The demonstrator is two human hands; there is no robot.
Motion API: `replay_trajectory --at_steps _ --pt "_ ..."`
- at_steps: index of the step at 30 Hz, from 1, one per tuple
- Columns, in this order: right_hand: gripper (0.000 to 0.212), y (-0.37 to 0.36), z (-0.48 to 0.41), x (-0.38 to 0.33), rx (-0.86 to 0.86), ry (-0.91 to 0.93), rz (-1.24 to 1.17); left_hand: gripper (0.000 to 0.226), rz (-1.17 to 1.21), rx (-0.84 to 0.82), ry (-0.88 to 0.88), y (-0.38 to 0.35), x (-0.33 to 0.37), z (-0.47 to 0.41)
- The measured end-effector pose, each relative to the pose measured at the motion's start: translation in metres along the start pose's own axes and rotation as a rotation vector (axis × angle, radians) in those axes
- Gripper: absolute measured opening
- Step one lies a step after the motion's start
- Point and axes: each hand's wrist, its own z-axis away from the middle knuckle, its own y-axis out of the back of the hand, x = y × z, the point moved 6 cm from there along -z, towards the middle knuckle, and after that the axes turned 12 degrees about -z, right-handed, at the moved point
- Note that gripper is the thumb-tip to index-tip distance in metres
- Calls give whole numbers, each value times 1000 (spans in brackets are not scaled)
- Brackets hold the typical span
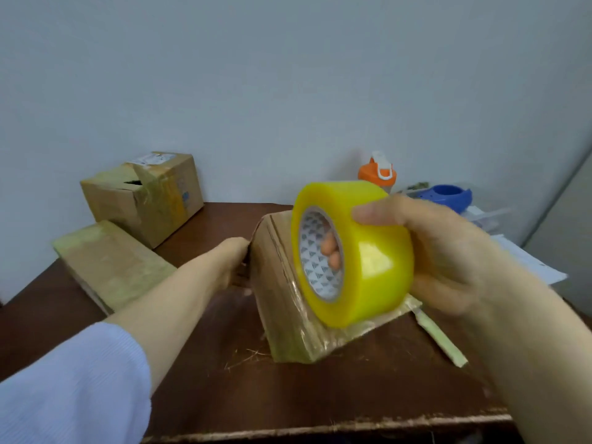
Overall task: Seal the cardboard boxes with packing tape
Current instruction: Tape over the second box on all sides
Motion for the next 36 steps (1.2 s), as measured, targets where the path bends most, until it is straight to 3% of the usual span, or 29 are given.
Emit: replay_trajectory --at_steps 3,6,8,12,15,18,23,33,36 --pt "23 -4 -39 -4 59 29 18 43 192 155 -179 10 7 -4" --pt "22 -2 -72 -2 133 55 -24 50 358 93 -325 8 16 2" --pt "34 1 -84 2 186 45 -47 39 307 136 -418 7 20 5" --pt "57 2 -90 9 206 53 -5 31 143 380 -518 10 31 7" --pt "47 -1 -82 11 171 75 -6 29 -45 478 -572 9 37 8" --pt "29 -3 -66 4 152 72 17 25 -205 453 -604 9 42 4" --pt "40 9 -18 -1 191 28 137 20 -344 428 -636 6 48 0" --pt "27 5 24 20 268 29 151 25 -354 389 -640 -11 56 -1" --pt "42 8 33 37 258 -75 206 25 -370 378 -618 -14 54 -3"
